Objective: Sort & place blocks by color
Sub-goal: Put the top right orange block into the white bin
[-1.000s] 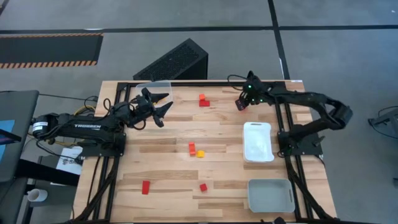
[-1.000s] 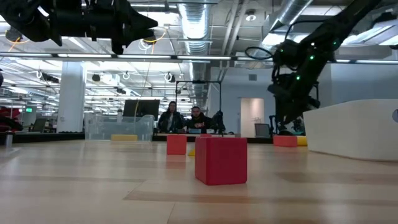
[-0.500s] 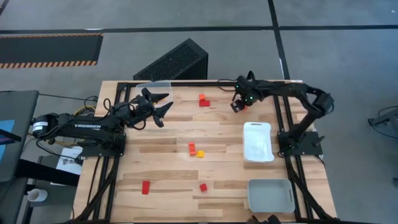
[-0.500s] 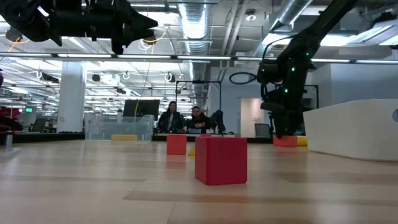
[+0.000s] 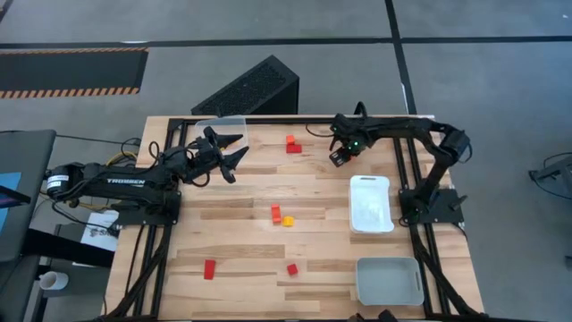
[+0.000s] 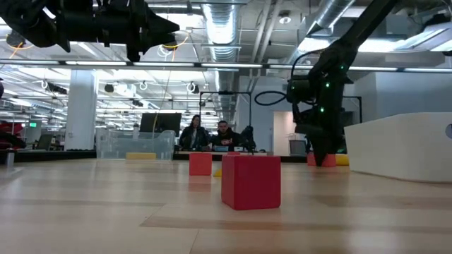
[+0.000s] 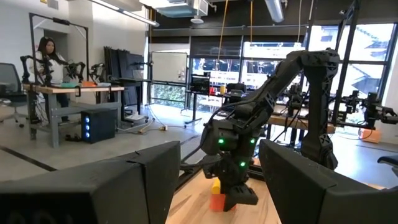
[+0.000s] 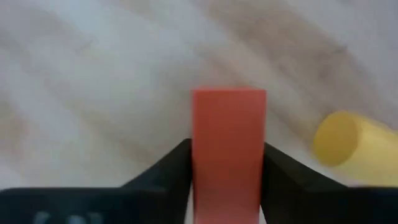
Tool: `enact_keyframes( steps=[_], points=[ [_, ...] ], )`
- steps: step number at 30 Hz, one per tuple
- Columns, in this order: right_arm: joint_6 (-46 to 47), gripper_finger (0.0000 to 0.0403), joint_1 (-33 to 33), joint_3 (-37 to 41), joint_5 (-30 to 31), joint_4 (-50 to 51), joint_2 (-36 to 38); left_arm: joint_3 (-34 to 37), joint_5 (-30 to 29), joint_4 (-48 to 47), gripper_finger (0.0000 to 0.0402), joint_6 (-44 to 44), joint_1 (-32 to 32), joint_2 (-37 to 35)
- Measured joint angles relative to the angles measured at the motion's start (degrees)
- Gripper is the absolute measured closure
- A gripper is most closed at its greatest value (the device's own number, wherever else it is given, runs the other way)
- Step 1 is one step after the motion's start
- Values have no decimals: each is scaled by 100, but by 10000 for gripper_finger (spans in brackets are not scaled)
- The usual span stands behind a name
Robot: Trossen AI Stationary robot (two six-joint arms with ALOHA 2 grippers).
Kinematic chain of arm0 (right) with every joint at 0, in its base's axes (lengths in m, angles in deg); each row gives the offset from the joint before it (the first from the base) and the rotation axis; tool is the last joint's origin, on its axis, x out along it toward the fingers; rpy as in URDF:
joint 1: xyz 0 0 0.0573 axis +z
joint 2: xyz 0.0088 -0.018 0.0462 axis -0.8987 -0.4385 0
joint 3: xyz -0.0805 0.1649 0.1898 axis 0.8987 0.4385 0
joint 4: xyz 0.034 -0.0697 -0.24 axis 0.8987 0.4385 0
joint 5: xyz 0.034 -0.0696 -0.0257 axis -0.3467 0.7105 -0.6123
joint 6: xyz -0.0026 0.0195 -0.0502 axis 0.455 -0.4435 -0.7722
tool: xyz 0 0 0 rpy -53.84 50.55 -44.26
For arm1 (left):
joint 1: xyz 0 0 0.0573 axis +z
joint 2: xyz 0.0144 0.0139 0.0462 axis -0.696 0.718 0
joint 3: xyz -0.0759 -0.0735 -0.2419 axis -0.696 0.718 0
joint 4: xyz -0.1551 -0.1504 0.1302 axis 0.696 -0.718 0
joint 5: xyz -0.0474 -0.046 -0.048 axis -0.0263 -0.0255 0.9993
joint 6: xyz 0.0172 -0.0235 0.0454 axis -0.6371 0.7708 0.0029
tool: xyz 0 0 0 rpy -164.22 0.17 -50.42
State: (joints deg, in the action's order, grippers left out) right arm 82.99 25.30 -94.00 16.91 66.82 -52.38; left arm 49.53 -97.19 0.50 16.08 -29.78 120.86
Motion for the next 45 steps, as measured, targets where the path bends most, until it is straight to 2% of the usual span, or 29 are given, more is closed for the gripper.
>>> enact_keyframes(
  steps=[2,7,12,19,23,27,33,37,41,45],
  points=[
    [-36,280,83,4,-13,0,210,0,2,-2,194,0,1,-2],
    [-151,279,263,-2,-15,198,858,0,2,0,194,0,0,-2],
    [19,279,725,-2,-87,808,1873,0,19,0,194,24,1,-2],
    [606,279,2128,-2,-175,1672,3359,0,297,0,194,33,2,-2],
    [1291,257,3059,214,-40,1838,3924,0,291,0,194,40,2,-2],
    [2274,248,3814,597,208,2126,4115,0,291,0,194,42,2,-2],
    [3450,267,4444,1452,303,2098,4094,0,279,0,194,44,2,-2],
    [3889,253,4548,2006,260,1590,4090,0,273,2,194,103,2,-2],
    [4005,235,4484,2436,34,1221,4088,0,275,4,194,142,2,-2],
    [4062,234,4398,2656,-15,1098,4090,0,275,4,194,156,2,-2]
  ],
)
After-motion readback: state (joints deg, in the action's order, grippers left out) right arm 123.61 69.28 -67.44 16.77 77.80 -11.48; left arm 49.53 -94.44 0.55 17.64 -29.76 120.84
